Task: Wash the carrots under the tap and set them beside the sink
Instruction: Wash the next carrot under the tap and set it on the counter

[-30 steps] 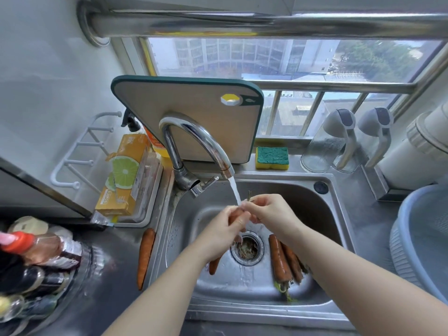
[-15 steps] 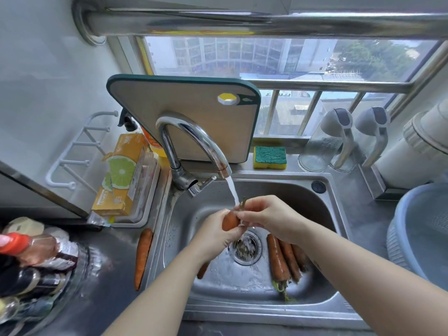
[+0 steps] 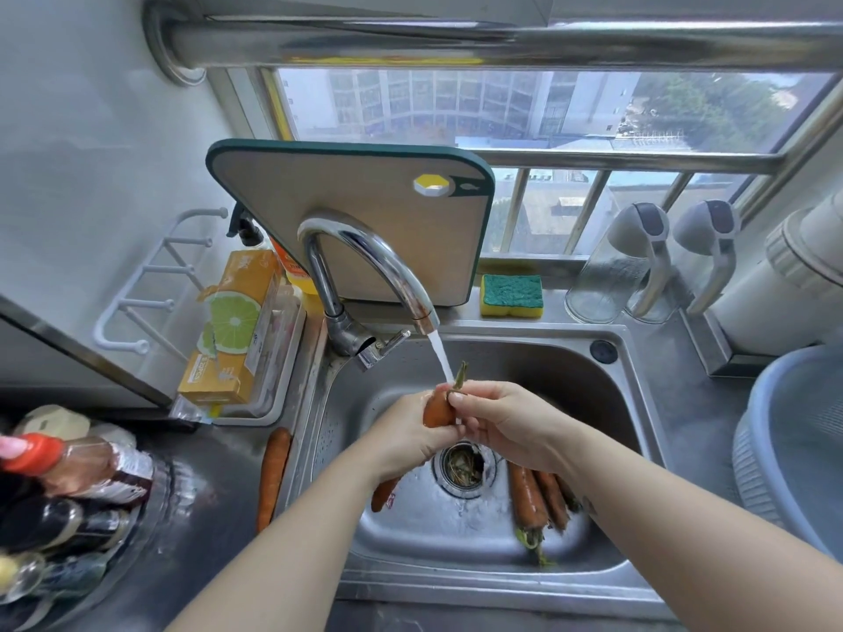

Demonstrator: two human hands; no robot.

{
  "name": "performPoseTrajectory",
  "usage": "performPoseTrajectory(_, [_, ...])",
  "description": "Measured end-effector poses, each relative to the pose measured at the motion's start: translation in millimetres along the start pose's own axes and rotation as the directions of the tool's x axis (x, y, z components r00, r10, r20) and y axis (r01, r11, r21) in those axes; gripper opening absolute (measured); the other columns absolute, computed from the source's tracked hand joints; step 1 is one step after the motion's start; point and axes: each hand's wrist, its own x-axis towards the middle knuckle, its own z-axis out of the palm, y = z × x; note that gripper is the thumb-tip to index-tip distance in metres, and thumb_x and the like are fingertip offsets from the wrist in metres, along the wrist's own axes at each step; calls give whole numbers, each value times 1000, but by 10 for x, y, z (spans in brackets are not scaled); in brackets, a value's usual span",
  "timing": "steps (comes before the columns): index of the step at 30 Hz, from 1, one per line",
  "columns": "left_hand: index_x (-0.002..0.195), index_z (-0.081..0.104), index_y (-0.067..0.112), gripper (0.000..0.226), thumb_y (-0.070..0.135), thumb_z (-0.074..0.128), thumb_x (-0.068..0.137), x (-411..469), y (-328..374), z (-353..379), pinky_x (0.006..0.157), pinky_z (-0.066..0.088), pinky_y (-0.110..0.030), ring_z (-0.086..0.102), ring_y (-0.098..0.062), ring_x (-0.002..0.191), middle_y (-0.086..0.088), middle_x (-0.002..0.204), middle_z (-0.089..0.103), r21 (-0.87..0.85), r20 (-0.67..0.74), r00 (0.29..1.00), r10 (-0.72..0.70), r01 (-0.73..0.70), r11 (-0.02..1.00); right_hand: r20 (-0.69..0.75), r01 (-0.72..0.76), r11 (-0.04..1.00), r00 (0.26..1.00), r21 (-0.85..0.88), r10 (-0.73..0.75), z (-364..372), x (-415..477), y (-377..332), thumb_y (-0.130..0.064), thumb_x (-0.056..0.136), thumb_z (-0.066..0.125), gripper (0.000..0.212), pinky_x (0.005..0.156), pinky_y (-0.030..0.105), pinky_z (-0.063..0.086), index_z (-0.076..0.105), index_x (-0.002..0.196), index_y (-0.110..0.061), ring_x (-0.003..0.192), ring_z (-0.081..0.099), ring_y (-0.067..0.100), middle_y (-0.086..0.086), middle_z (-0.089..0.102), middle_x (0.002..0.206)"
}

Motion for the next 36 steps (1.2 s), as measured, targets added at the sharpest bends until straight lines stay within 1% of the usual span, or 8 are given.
performPoseTrajectory(3, [103,62,31,21,25,67,84,28,-26,53,69,48,-18,63,-3,82,11,89,68,215,-41,999,9,0,977,-144,77,952,982,-297,-125,37,21,-6,-12,87,65,12,62,21,42,73,81,-4,53,44,5,5,62,69])
performPoseTrajectory(6, [107,59,29,25,28,67,84,43,-32,147,66,43,-17,62,-10,89,9,96,65,261,-139,990,-1,37,965,-298,88,815,904,-573,-307,105,108,-11,-28,85,68,32,63,27,42,68,67,-1,57,47,9,7,60,63])
performPoseTrajectory(10, [105,46,21,35,40,66,84,25,-16,149,60,40,-12,55,-1,77,16,86,56,168,-294,956,-5,57,984,-313,74,920,927,-385,-206,124,211,-54,-25,92,60,34,71,34,50,70,78,4,65,59,19,14,65,71])
performPoseTrajectory(15, [102,44,23,23,41,54,92,6,-99,61,64,46,-27,58,-10,69,9,81,57,187,-298,954,32,25,982,-107,39,996,993,-80,-47,40,91,-110,-9,96,52,17,78,24,53,67,90,-4,77,61,15,10,64,84])
performPoseTrajectory(21, [109,54,23,16,29,42,99,47,-138,68,81,48,-31,56,-10,83,7,92,60,102,-178,984,-27,46,994,-230,-11,943,971,-333,-70,-7,16,-149,-17,95,56,16,70,19,49,69,102,-10,75,61,9,3,68,84])
performPoseTrajectory(28, [94,57,20,33,28,27,103,77,-100,108,57,41,-25,49,-13,58,-3,72,57,-183,-186,966,-180,146,972,-182,-6,929,981,-370,-66,15,2,-16,-19,93,57,17,80,17,37,70,105,-17,101,60,3,-4,70,105])
performPoseTrajectory(31, [85,59,15,40,30,26,102,116,-61,142,48,37,-23,46,-14,48,-4,61,55,-219,-212,956,-203,156,963,-119,18,992,992,-127,-33,87,50,87,-11,95,53,16,82,27,44,67,102,-7,87,58,19,10,62,90])
performPoseTrajectory(36, [67,56,11,53,33,24,102,153,-56,217,43,34,-21,43,-16,40,-5,51,52,-135,-268,942,-200,169,976,-268,8,978,962,208,49,204,92,103,-6,88,62,3,52,25,51,62,87,-3,62,59,22,12,62,73])
